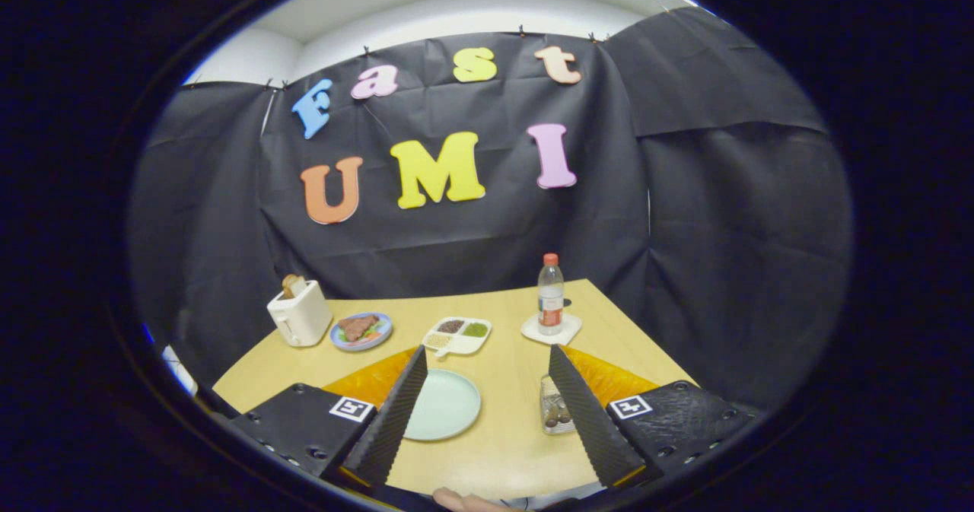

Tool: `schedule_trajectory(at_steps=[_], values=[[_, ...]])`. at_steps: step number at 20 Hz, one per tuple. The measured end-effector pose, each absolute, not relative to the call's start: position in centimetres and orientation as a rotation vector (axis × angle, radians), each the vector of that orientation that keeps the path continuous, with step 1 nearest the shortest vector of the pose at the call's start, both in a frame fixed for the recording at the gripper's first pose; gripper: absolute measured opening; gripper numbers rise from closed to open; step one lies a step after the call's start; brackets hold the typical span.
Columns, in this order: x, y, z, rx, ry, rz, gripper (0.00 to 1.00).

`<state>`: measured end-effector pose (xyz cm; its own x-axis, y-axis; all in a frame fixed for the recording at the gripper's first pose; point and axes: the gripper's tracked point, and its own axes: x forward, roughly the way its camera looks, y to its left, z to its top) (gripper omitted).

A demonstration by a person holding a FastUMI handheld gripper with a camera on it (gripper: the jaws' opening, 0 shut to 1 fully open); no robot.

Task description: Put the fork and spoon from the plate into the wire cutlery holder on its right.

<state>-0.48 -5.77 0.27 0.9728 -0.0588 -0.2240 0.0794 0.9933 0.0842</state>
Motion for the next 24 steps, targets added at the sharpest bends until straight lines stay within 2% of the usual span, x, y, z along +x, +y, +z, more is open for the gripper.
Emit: schedule_trajectory(at_steps=[11,24], values=[[-7.9,2.9,4.9,0.017,0.059,-0.032,0.96],[-8.0,5.1,4.5,0.009,0.058,-0.040,0.96]])
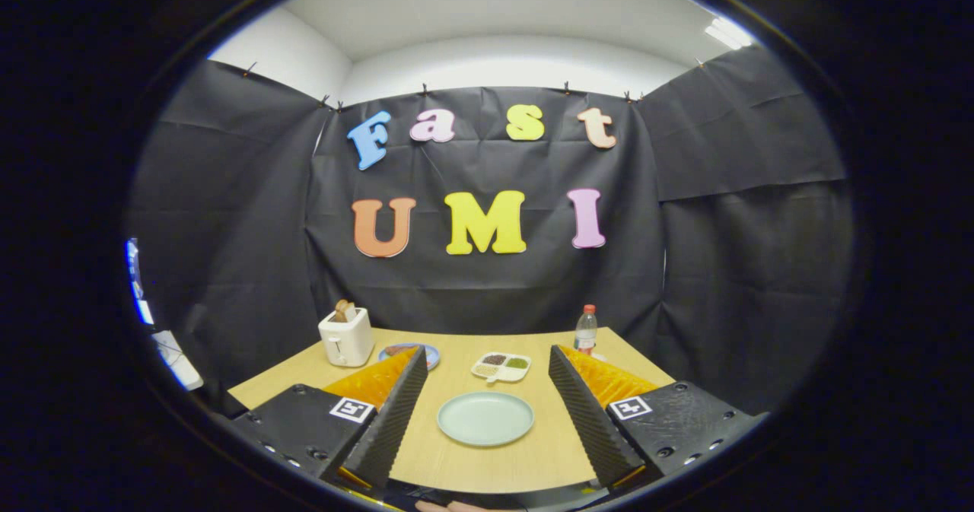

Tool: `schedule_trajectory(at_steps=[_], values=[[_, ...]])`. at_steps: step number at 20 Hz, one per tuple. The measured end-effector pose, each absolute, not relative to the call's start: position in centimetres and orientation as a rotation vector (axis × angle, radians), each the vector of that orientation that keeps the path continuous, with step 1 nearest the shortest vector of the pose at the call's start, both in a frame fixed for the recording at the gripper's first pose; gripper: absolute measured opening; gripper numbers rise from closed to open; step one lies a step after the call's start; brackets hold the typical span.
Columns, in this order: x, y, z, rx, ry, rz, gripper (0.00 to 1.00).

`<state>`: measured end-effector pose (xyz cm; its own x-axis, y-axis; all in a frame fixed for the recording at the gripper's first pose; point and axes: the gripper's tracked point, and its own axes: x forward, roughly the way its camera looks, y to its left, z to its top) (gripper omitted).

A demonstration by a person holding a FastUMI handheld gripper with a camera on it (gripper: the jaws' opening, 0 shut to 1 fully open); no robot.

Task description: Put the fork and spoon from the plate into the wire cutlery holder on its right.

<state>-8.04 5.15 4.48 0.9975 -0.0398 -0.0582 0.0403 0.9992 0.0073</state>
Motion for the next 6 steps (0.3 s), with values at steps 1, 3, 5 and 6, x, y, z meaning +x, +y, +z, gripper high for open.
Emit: schedule_trajectory(at_steps=[1,3,5,6], values=[[-8.04,4.98,4.38,0.011,0.060,-0.041,0.96],[-7.89,4.80,4.22,0.017,0.061,-0.039,0.96],[-7.64,4.58,4.04,0.017,0.067,-0.041,0.96],[-7.56,4.46,4.09,0.017,0.066,-0.041,0.96]])
